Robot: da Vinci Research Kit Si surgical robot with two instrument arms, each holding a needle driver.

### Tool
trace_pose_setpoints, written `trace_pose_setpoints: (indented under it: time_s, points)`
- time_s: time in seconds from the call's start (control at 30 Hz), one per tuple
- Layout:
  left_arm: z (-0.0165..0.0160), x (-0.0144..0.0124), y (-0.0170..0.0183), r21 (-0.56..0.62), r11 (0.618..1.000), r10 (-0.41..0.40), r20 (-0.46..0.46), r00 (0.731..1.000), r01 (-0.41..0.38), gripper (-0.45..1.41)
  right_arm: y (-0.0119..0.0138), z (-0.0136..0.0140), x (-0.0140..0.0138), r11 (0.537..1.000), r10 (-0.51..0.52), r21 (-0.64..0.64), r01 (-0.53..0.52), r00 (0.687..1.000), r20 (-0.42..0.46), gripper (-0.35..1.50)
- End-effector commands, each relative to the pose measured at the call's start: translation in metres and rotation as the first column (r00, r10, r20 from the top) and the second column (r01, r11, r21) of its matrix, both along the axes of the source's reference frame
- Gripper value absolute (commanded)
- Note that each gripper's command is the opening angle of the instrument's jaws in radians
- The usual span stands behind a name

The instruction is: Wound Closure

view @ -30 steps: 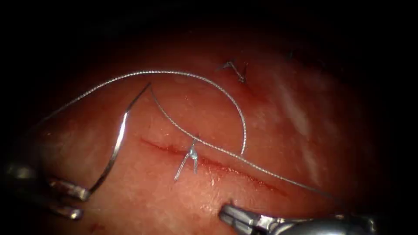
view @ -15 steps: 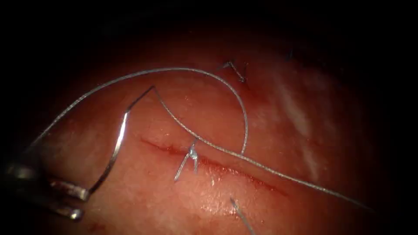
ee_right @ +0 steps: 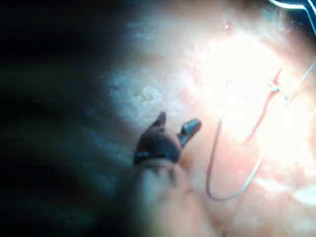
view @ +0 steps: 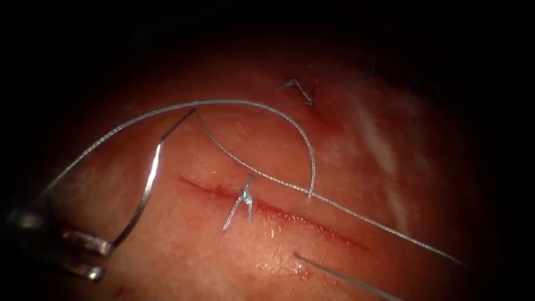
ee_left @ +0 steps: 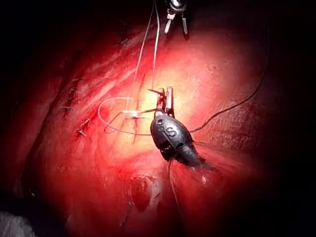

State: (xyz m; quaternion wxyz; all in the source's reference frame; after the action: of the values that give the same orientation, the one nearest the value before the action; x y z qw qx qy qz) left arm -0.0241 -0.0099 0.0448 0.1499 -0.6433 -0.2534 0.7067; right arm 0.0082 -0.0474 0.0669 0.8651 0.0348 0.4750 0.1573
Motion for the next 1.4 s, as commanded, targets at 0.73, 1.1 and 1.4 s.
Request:
trace_pose_setpoints:
  time_s: [0.73, 1.1, 1.4]
  points:
    - [0.0009, -0.0011, -0.0005, -0.005, 1.0, 0.001, -0.005, 1.0, -0.001, -0.45, 0.0149, 0.0025, 0.0017, 0.977, 0.182, -0.125, -0.174, 0.981, 0.063, 0.81]
    - [0.0015, -0.0007, -0.0003, -0.001, 1.0, 0.006, -0.002, 1.0, -0.006, -0.45, 0.0153, 0.0023, 0.0056, 0.993, 0.08, -0.09, -0.078, 0.997, 0.022, 0.81]
    - [0.0028, -0.0001, 0.0003, 0.003, 1.0, -0.005, -0.02, 1.0, 0.005, -0.45, 0.014, 0.0007, 0.0044, 0.999, -0.043, -0.024, 0.044, 0.999, 0.022, 0.88]
